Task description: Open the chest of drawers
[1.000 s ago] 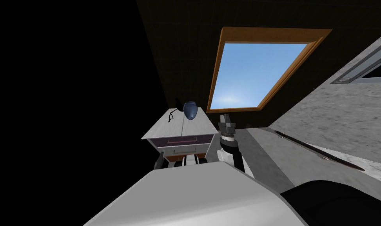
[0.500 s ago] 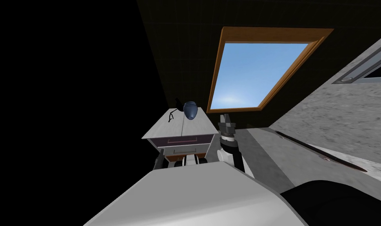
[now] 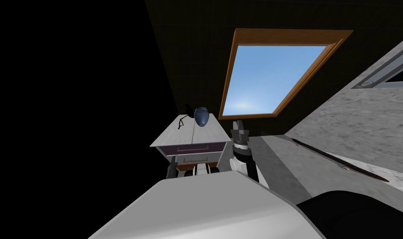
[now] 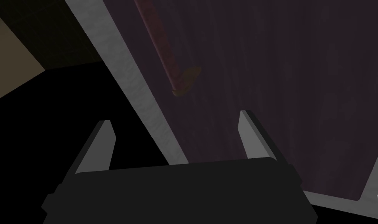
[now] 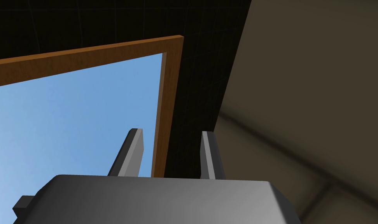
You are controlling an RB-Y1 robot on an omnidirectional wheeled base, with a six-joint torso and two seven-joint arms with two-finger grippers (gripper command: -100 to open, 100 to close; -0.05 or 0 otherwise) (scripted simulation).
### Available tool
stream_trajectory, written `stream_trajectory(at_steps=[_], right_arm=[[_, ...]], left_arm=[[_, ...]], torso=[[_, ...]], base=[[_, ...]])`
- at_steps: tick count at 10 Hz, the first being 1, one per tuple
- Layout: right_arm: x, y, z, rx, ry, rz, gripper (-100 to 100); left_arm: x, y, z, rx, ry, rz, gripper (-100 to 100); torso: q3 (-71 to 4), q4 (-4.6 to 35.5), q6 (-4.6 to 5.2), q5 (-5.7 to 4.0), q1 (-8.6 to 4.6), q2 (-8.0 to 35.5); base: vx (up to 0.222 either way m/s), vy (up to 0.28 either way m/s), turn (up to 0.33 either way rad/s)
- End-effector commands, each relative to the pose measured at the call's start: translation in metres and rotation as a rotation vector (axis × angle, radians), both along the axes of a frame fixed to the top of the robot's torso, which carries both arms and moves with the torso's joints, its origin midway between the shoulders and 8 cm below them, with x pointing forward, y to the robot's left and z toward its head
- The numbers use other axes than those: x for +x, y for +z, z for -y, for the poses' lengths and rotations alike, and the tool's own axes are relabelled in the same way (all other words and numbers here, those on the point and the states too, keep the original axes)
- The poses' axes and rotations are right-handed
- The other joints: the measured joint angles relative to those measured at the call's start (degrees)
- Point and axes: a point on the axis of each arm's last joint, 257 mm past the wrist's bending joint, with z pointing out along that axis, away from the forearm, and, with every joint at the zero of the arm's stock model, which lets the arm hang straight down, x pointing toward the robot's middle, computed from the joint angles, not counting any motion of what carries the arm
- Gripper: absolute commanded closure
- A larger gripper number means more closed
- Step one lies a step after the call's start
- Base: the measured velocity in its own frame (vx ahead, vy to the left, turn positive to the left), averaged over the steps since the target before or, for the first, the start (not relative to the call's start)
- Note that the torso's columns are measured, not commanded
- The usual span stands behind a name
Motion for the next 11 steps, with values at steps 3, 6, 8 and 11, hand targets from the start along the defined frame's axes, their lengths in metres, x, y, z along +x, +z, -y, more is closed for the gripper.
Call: stream_trajectory(at_steps=[3,6,8,11], right_arm=[[0.000,0.000,0.000,0.000,0.000,0.000,0],[0.000,0.000,0.000,0.000,0.000,0.000,0],[0.000,0.000,0.000,0.000,0.000,0.000,0],[0.000,0.000,0.000,0.000,0.000,0.000,0]], left_arm=[[0.018,0.001,-0.018,-0.011,0.035,-0.001,-100],[0.035,0.003,-0.040,-0.008,0.064,-0.003,-100],[0.052,0.007,-0.063,-0.008,0.094,-0.002,-100],[0.076,0.016,-0.097,-0.014,0.141,0.002,-100]], torso=[[0.0,0.0,0.00,-0.02,-0.04,0.0],[0.2,0.1,0.04,-0.07,-0.30,0.4],[0.0,0.0,-0.01,0.02,0.08,0.0],[0.0,0.0,-0.01,-0.01,-0.04,0.0]], base=[[-0.007,-0.010,0.028],[-0.117,-0.069,-0.229],[-0.100,-0.046,-0.117],[-0.094,-0.061,-0.154]])
